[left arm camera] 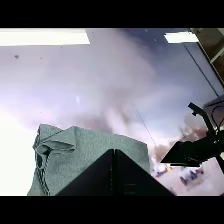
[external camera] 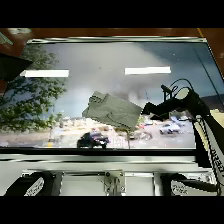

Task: Fold the shirts.

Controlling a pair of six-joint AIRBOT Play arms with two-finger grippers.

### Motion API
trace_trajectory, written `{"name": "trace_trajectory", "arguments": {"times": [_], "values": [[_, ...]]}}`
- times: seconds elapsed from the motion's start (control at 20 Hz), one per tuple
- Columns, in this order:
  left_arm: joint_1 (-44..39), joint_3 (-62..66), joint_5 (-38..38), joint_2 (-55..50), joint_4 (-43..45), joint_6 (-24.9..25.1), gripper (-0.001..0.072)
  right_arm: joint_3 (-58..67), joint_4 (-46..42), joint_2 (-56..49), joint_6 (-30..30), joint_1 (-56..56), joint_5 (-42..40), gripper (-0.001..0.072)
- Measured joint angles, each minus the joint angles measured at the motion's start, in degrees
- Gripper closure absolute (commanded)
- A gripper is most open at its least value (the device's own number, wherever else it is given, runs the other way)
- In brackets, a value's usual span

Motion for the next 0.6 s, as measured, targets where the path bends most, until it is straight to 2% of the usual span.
{"name": "trace_trajectory", "arguments": {"times": [0.25,0.3,0.35,0.4,0.45,0.6], "values": [[-0.02,-0.76,-0.22,-0.02,0.07,0.0,0.0678,-5.49,14.23,-4.42,-6.38,2.1,-7.04,0.0022],[-0.04,-0.81,-0.22,-0.04,0.04,0.0,0.0678,-5.84,16.94,-5.27,-7.41,2.71,-8.61,0.004],[-0.22,-0.85,-0.22,-0.07,0.07,0.0,0.0678,-6.12,19.52,-5.99,-8.28,3.39,-10.43,0.0242],[-0.5,-0.87,-0.22,-0.09,0.09,0.0,0.0678,-6.32,21.29,-6.47,-8.92,3.85,-11.69,0.0592],[-0.81,-0.9,-0.22,-0.11,0.07,0.0,0.0678,-6.47,22.93,-6.86,-9.35,4.26,-13.03,0.0648],[-1.86,-0.92,-0.28,-0.13,0.07,0.0,0.0678,-6.69,25.68,-7.34,-11.15,4.79,-14.43,0.0657]]}}
